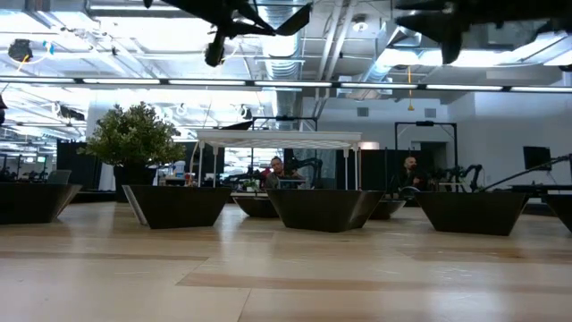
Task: Pick & Place Mini shaped plates
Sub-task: Put the leaf shaped plate on the shelf
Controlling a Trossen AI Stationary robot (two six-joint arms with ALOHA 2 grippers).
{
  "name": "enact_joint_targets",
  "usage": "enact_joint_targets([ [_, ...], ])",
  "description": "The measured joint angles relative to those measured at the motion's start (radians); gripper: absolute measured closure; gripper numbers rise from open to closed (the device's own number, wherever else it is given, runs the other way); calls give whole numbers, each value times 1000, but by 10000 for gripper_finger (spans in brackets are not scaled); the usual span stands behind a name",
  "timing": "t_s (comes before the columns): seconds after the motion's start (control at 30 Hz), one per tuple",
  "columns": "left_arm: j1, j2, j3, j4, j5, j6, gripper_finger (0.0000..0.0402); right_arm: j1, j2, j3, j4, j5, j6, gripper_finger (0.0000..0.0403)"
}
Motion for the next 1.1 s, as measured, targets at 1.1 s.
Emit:
enact_joint_targets([
  [1.1, 201, 112, 171, -4, -136, 358, 399, -247, 660, 852, -466, 210, -596, 261],
])
